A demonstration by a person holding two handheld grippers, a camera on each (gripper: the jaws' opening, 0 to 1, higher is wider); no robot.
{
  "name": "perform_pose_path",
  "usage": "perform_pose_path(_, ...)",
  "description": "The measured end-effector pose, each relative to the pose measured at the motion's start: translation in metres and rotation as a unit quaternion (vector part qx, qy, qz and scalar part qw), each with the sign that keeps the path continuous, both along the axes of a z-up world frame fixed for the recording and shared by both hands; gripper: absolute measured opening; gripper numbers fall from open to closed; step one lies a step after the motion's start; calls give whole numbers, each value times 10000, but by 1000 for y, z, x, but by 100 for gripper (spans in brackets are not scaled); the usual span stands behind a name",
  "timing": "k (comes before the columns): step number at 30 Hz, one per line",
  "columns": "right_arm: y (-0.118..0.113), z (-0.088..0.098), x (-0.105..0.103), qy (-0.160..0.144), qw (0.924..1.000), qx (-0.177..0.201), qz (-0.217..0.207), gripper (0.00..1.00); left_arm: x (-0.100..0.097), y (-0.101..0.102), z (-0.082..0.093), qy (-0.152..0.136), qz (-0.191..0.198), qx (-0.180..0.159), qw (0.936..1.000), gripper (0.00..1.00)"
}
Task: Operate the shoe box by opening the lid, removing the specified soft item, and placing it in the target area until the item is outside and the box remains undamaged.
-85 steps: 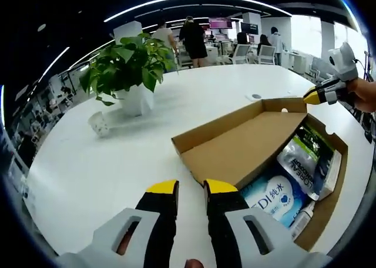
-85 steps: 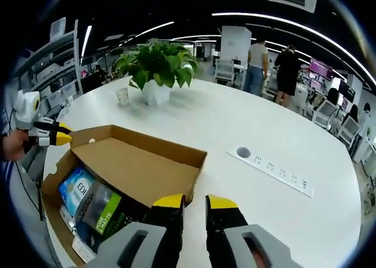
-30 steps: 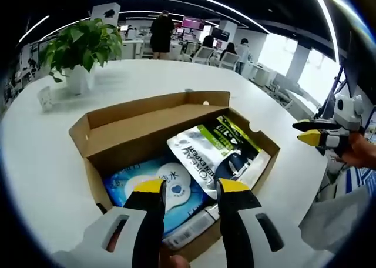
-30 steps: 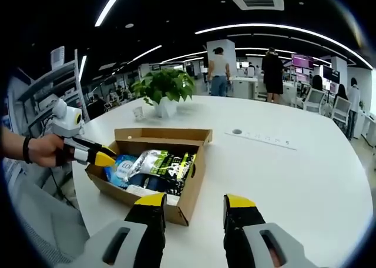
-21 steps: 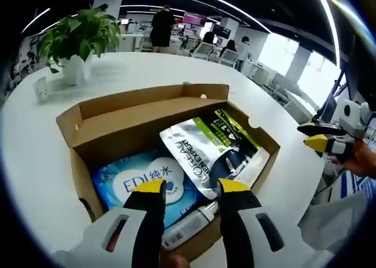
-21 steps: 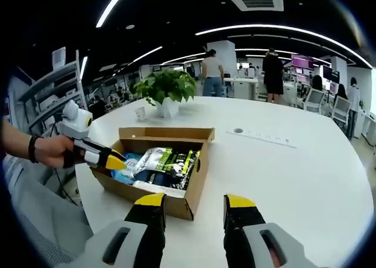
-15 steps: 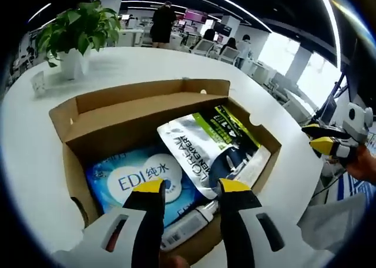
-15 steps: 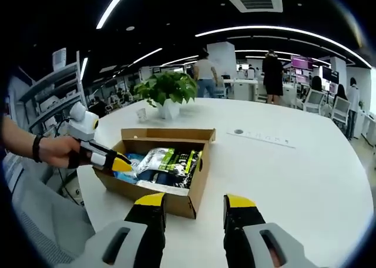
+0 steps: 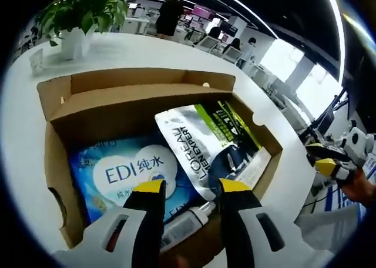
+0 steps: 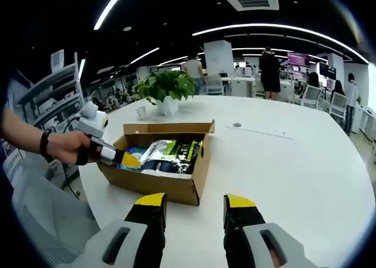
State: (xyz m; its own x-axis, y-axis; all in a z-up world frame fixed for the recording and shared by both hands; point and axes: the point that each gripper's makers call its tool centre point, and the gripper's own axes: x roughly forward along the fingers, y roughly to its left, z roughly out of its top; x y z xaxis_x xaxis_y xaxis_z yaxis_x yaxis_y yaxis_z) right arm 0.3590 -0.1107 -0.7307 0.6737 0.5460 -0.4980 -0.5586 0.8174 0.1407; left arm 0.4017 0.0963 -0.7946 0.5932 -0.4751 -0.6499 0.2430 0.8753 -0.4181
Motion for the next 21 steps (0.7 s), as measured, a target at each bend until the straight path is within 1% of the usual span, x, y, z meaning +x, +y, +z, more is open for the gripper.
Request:
perform_pose_path(3, 1, 2, -2, -25, 10000, 24, -9, 36, 4, -8, -1, 98, -4, -224, 9997, 37)
perform_pose_path(5, 3, 1, -3, -22, 10000, 24, 2, 35, 7, -13, 1, 108, 25, -394, 9992, 34)
perform_pose_path(8, 6, -1, -5, 2, 10000, 24, 23, 35, 9, -20, 1, 136, 5, -435, 9990, 27)
perform_pose_path(10, 9, -2, -7, 19, 10000, 10, 43, 35, 8, -22, -2, 190, 27, -426, 9989, 27)
perform_pose_path(11, 10, -2, -9, 27, 10000, 8, 48, 35, 7, -20, -4, 204, 59, -364, 9991, 23)
perform_pose_path(14, 14, -4, -12, 41, 10000, 8, 79, 35, 7, -17, -3, 150, 145, -480, 9986, 13)
perform_pose_path(15, 15, -5, -13, 50, 9999, 8, 89, 35, 7, -15, -2, 115, 188, -454, 9987, 8)
perform_pose_path(16, 17, -6, -14, 62, 9999, 0, 110, 35, 9, -12, -1, 62, 248, -403, 9989, 0)
perform_pose_path(18, 19, -8, -16, 80, 9999, -17, 134, 34, 9, -13, 0, 116, 317, -490, 9982, 0)
perform_pose_path(21, 22, -9, -17, 106, 9998, -17, 159, 34, 7, -14, 0, 90, 268, -423, 9987, 0)
